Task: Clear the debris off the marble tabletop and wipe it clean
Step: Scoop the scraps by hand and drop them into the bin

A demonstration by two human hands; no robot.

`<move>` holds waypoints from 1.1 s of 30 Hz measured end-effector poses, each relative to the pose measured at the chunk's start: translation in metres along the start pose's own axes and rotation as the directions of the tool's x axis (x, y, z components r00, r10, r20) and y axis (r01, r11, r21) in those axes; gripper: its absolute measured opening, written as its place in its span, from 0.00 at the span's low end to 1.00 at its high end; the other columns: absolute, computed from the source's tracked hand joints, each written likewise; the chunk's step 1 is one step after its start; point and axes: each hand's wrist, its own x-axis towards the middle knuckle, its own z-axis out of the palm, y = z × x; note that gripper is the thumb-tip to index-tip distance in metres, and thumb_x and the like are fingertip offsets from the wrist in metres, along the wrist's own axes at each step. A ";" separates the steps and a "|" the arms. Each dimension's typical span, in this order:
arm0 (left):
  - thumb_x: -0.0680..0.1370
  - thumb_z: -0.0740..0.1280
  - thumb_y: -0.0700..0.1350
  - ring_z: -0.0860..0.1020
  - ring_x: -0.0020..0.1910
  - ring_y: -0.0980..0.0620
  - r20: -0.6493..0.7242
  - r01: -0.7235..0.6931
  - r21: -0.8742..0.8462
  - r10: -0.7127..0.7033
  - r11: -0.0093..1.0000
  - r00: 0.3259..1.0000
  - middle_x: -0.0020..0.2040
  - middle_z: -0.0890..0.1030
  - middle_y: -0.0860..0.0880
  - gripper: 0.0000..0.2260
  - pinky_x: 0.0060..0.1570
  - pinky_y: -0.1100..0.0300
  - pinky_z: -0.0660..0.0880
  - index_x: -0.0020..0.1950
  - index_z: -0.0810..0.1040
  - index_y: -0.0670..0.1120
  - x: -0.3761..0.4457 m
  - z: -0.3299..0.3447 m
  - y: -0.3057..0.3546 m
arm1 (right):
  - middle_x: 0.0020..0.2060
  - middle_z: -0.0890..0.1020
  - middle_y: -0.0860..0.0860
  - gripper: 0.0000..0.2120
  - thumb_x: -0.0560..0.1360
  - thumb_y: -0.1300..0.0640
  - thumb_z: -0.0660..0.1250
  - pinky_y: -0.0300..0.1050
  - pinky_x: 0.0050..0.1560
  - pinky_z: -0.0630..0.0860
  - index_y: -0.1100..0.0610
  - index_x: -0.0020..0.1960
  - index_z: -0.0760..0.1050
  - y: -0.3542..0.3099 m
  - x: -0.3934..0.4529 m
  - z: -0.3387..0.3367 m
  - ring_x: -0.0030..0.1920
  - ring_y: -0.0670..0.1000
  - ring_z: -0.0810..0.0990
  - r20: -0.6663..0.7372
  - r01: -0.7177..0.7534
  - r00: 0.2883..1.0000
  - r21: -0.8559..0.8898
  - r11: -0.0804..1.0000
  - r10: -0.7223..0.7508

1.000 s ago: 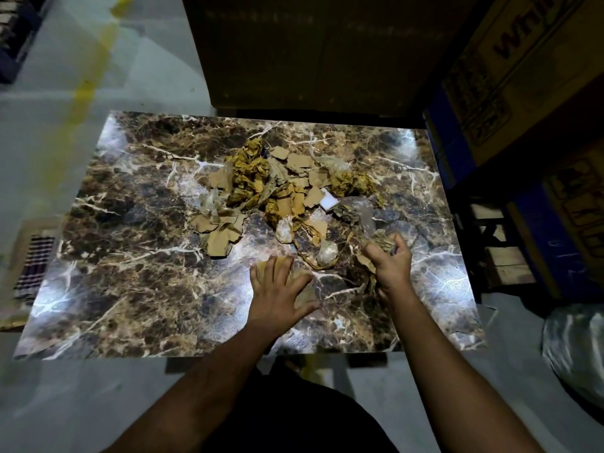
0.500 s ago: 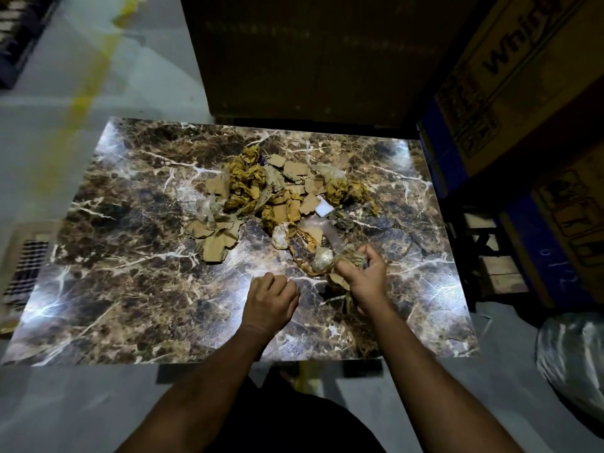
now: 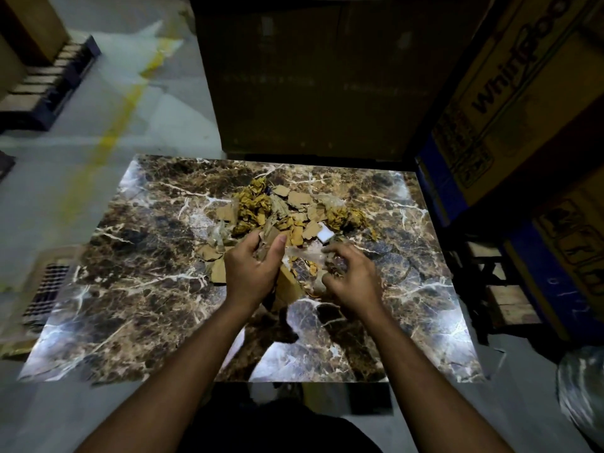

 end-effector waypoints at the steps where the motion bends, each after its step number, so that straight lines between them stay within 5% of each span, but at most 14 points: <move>1: 0.79 0.68 0.56 0.79 0.35 0.49 0.021 -0.025 -0.022 0.026 0.999 0.999 0.35 0.80 0.47 0.17 0.33 0.51 0.74 0.44 0.80 0.42 -0.001 -0.002 0.011 | 0.58 0.78 0.44 0.20 0.71 0.61 0.76 0.30 0.39 0.75 0.46 0.60 0.80 -0.005 0.003 0.000 0.48 0.43 0.77 0.019 0.072 0.997 -0.061 0.995 -0.071; 4: 0.79 0.70 0.56 0.81 0.39 0.61 0.068 -0.011 0.029 0.009 1.000 0.998 0.44 0.85 0.51 0.14 0.35 0.60 0.77 0.56 0.84 0.47 0.004 -0.001 0.017 | 0.50 0.79 0.43 0.14 0.70 0.58 0.78 0.38 0.48 0.77 0.51 0.55 0.84 -0.020 0.011 0.004 0.46 0.42 0.78 0.025 0.235 0.972 -0.105 0.966 -0.233; 7: 0.76 0.63 0.70 0.75 0.27 0.51 0.131 0.080 0.142 -0.099 0.987 0.986 0.32 0.80 0.45 0.29 0.28 0.53 0.69 0.48 0.85 0.44 0.006 0.007 -0.001 | 0.44 0.79 0.40 0.11 0.70 0.60 0.77 0.26 0.43 0.70 0.49 0.50 0.84 -0.041 0.016 0.010 0.44 0.34 0.78 -0.001 0.243 0.970 0.055 0.969 -0.243; 9: 0.74 0.60 0.74 0.74 0.27 0.48 0.110 0.150 0.135 -0.165 0.980 0.980 0.30 0.78 0.41 0.34 0.27 0.51 0.68 0.42 0.83 0.42 0.002 0.009 -0.008 | 0.46 0.82 0.42 0.13 0.68 0.57 0.77 0.36 0.47 0.78 0.40 0.44 0.81 -0.053 0.020 0.018 0.47 0.39 0.81 0.008 0.155 0.987 0.227 0.961 -0.161; 12: 0.79 0.64 0.63 0.81 0.36 0.46 -0.008 0.263 -0.013 -0.263 0.965 0.965 0.36 0.83 0.44 0.23 0.34 0.49 0.76 0.44 0.85 0.45 -0.004 0.007 -0.007 | 0.46 0.86 0.52 0.11 0.70 0.62 0.76 0.51 0.48 0.84 0.45 0.43 0.84 -0.067 0.017 0.034 0.49 0.55 0.85 0.079 -0.048 0.997 0.538 0.842 0.007; 15: 0.82 0.64 0.57 0.80 0.38 0.48 -0.132 0.382 -0.140 -0.400 0.913 0.907 0.39 0.82 0.45 0.19 0.34 0.55 0.72 0.47 0.83 0.43 -0.011 0.008 0.003 | 0.38 0.86 0.49 0.10 0.74 0.71 0.71 0.42 0.47 0.81 0.57 0.42 0.83 -0.083 0.008 0.048 0.44 0.49 0.85 0.090 -0.098 0.995 0.703 0.704 0.049; 19: 0.82 0.65 0.55 0.82 0.51 0.47 -0.226 0.497 -0.419 -0.618 0.760 0.753 0.50 0.84 0.44 0.17 0.45 0.57 0.77 0.55 0.81 0.41 -0.014 0.005 0.010 | 0.42 0.86 0.54 0.07 0.77 0.67 0.70 0.41 0.47 0.79 0.57 0.44 0.81 -0.099 -0.007 0.071 0.46 0.51 0.85 0.117 -0.137 0.990 0.757 0.639 0.073; 23: 0.83 0.65 0.51 0.84 0.50 0.46 -0.215 0.434 -0.635 -0.686 0.639 0.695 0.50 0.86 0.43 0.15 0.55 0.49 0.81 0.54 0.83 0.40 -0.016 -0.021 0.006 | 0.45 0.86 0.56 0.03 0.75 0.62 0.71 0.39 0.49 0.79 0.55 0.44 0.81 -0.119 -0.019 0.096 0.49 0.53 0.85 0.175 -0.126 0.984 0.782 0.610 -0.021; 27: 0.85 0.61 0.46 0.85 0.48 0.51 -0.284 0.307 -0.712 -0.659 0.631 0.696 0.47 0.87 0.47 0.14 0.51 0.56 0.81 0.52 0.84 0.42 -0.028 -0.059 0.005 | 0.42 0.84 0.54 0.02 0.74 0.60 0.70 0.42 0.48 0.79 0.58 0.47 0.81 -0.141 -0.034 0.123 0.46 0.50 0.84 0.278 -0.161 0.955 0.782 0.602 -0.106; 31: 0.85 0.60 0.43 0.85 0.42 0.55 -0.417 0.174 -0.761 -0.677 0.624 0.606 0.41 0.86 0.50 0.13 0.43 0.63 0.79 0.50 0.82 0.39 -0.050 -0.106 -0.002 | 0.50 0.84 0.65 0.23 0.68 0.51 0.74 0.60 0.61 0.78 0.66 0.56 0.80 -0.172 -0.068 0.162 0.56 0.65 0.83 0.390 -0.241 0.912 0.757 0.608 -0.124; 33: 0.85 0.62 0.42 0.84 0.44 0.54 -0.495 0.125 -0.751 -0.677 0.649 0.545 0.42 0.86 0.51 0.10 0.45 0.61 0.79 0.52 0.81 0.41 -0.066 -0.134 -0.007 | 0.55 0.84 0.64 0.27 0.69 0.51 0.74 0.62 0.64 0.78 0.68 0.61 0.78 -0.189 -0.090 0.181 0.59 0.63 0.83 0.445 -0.271 0.885 0.730 0.628 -0.135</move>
